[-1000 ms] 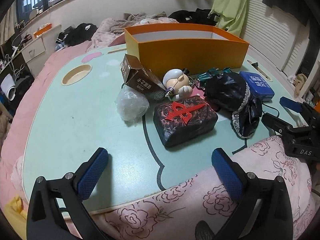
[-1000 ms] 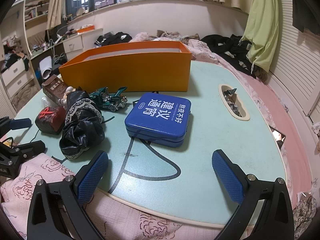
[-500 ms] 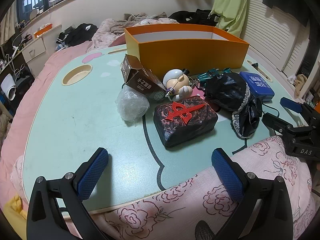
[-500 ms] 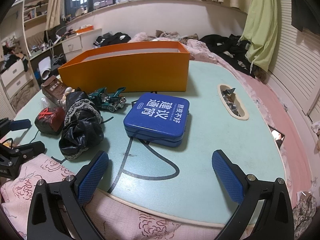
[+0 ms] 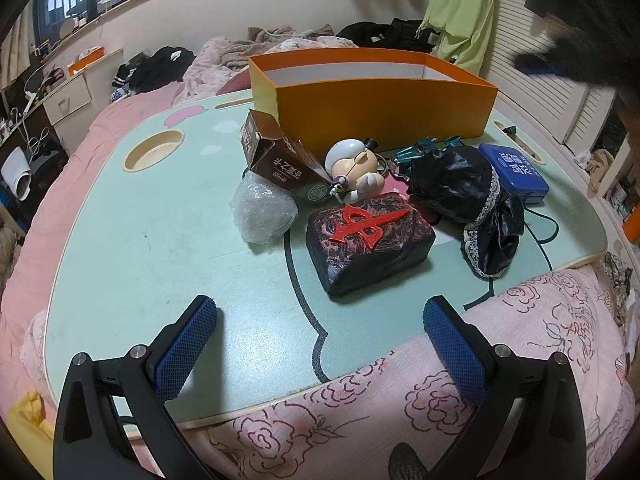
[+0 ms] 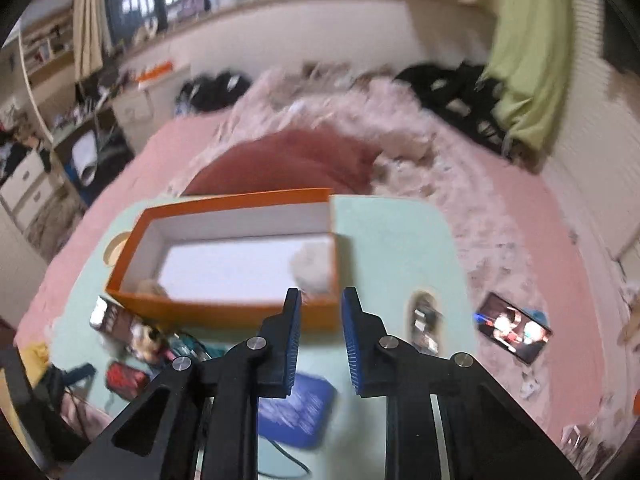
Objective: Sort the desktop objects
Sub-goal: 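Reach into the orange box and grasp the white fur ball with the right tool, then lift the fur ball out of the box with the right tool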
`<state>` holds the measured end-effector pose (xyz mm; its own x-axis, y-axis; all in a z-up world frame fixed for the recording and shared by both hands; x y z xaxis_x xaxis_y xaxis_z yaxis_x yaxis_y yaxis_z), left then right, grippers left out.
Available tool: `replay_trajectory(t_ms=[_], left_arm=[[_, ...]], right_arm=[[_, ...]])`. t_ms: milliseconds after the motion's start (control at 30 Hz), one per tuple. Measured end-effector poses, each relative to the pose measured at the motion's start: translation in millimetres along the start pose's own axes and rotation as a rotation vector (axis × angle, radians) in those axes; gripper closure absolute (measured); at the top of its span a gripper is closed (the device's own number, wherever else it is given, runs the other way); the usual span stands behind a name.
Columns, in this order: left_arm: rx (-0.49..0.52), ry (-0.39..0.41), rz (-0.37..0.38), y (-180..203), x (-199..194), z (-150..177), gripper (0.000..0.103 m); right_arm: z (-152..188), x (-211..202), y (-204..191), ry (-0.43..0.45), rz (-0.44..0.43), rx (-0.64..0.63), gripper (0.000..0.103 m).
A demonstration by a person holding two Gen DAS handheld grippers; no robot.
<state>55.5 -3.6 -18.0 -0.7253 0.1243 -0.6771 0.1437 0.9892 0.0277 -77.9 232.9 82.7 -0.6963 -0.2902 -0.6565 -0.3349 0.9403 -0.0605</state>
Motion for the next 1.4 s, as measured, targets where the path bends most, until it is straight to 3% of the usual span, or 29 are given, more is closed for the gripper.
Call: replay_trajectory(t_ms=[67,267,433,533,700,833,933,1000,1167,1267,1400], left_arm=[[0.000,0.003,0.001,-1.2,-1.3,-1.3,0.000],[0.000,0.010,0.006,-2.0,-1.4,-3.2,0.000],[0.003,0.014,0.007,-2.1,-1.1,-3.1,0.000],[0.004,0.016,0.007,-1.3,-1.2,-2.9,0.000],[0.001,0.016,0.007,-1.3,-0.8,-3.4,0.000],[0.002,0.016,0.008,-1.5,-1.1,-2.8,0.000],[0.002,0.016,0.008,-1.5,-1.1,-2.8,0.000],[0.002,0.016,0.008,-1.7,-1.1,-2.9,0.000],[0.003,0.016,0.008,-2.0,-1.2,-2.7,0.000],[0.002,0.016,0.008,-2.2,-1.0,-2.9,0.000],[0.003,0.016,0.008,-2.1,-1.2,-2.7,0.000]], right_arm=[[-14.0,27.4,-14.0,-0.077,0.003,-0.028,0.082],[-9.6,109.2,-40.6,-0.294,0.163,-0.132,0.082],[8.3,144.5,-47.7,-0.376,0.307,-0.237,0.077],[11.8,146.7,-52.5,-0.353,0.343,-0.255,0.089],[13.3,138.3,-48.1,-0.305,0.269,-0.215,0.090],[-3.6,101.5,-50.4,-0.097,0.168,-0.149,0.090],[-15.1,44.7,-49.6,0.064,0.079,-0.073,0.090],[-17.1,16.9,-48.9,0.108,0.013,-0.037,0.090],[23.2,-33.3,-52.0,0.100,-0.143,0.000,0.090],[65.3,-34.9,-61.9,0.038,-0.193,0.009,0.090],[88.7,-18.6,-65.6,-0.028,-0.201,0.010,0.087]])
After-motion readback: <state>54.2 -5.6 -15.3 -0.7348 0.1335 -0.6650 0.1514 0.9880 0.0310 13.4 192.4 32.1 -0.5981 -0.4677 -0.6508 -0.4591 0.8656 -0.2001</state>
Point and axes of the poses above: each gripper's, at about its wrist camera, not at the fingertips, and x roughly the way its jaws point, y to its right, z to its underside, the point moved 3 cm from there along x, roughly the way its jaws point, and after that the axes turned 10 degrees about y, right-handed, at the moved point
